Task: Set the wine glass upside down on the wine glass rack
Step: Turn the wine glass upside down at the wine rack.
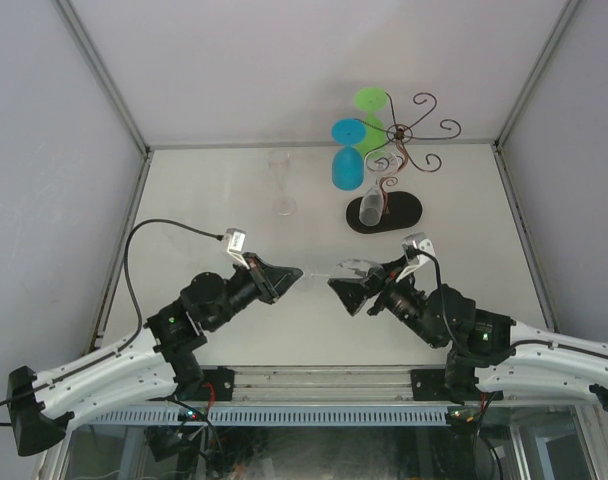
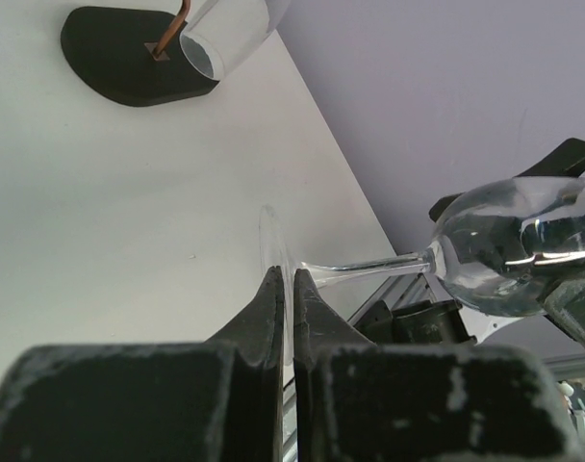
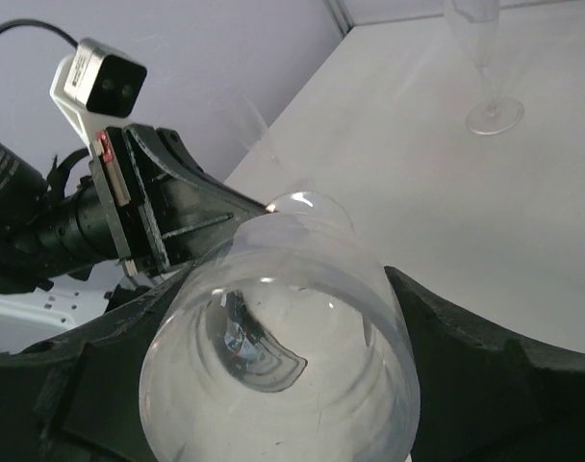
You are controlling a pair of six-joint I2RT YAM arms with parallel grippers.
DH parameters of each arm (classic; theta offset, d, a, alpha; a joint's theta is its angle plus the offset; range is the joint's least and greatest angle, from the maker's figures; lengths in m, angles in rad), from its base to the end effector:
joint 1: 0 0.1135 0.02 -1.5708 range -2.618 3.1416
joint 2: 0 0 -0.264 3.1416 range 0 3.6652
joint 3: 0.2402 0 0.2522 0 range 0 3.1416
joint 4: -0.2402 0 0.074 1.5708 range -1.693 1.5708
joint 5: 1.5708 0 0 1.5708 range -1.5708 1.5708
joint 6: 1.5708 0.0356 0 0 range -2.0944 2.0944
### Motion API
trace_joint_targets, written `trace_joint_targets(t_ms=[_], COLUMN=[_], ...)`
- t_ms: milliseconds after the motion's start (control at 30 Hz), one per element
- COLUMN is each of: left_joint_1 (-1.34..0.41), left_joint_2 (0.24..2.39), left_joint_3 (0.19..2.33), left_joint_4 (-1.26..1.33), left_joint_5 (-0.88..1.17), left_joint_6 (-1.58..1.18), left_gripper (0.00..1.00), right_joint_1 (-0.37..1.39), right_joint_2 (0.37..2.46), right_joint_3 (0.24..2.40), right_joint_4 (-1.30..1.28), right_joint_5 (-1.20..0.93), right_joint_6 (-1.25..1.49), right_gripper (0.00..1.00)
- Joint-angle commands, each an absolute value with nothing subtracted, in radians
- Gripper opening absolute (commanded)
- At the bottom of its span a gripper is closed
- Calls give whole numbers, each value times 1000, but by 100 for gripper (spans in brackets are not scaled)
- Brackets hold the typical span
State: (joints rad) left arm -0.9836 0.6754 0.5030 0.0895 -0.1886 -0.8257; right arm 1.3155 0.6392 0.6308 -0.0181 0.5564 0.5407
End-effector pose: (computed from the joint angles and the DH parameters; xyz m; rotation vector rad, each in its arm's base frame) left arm 0.1021 -0.1413 0.2866 -0.0142 1.8010 -1.1934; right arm 0.0580 0.1479 0.3262 -0.1953 1.6743 0.9880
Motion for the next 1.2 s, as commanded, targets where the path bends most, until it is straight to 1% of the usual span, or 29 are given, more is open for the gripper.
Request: trace_joint_targets(t_ms=[0,400,600,900,1033,1167], left_joint_1=[-976,-977,-977,-977,-977,-975], left_joint_2=[655,654,638,599,576,552], left_joint_3=[523,517,528,557,578,624], left_joint_4=[103,106,73,-2,-63,-161], left_joint_5=[-223,-223,-235,-253,-273,-316], left_joint_6=[-764,-762,-737,-677,-587,-477], left_gripper=[0,0,0,0,0,0], right_joint_1=[1316,1316,1312,1306,1286,1255], right_joint_2=[608,610,583,532,511,530], right_joint_3=[640,642,641,641,659,712], right_joint_4=[-56,-52,-122,-200,-264,-362], right_joint_5=[508,464,473,476,455,424], right_joint_6=[577,562,572,547,525,511], right_gripper=[73,90,98,100,100,99])
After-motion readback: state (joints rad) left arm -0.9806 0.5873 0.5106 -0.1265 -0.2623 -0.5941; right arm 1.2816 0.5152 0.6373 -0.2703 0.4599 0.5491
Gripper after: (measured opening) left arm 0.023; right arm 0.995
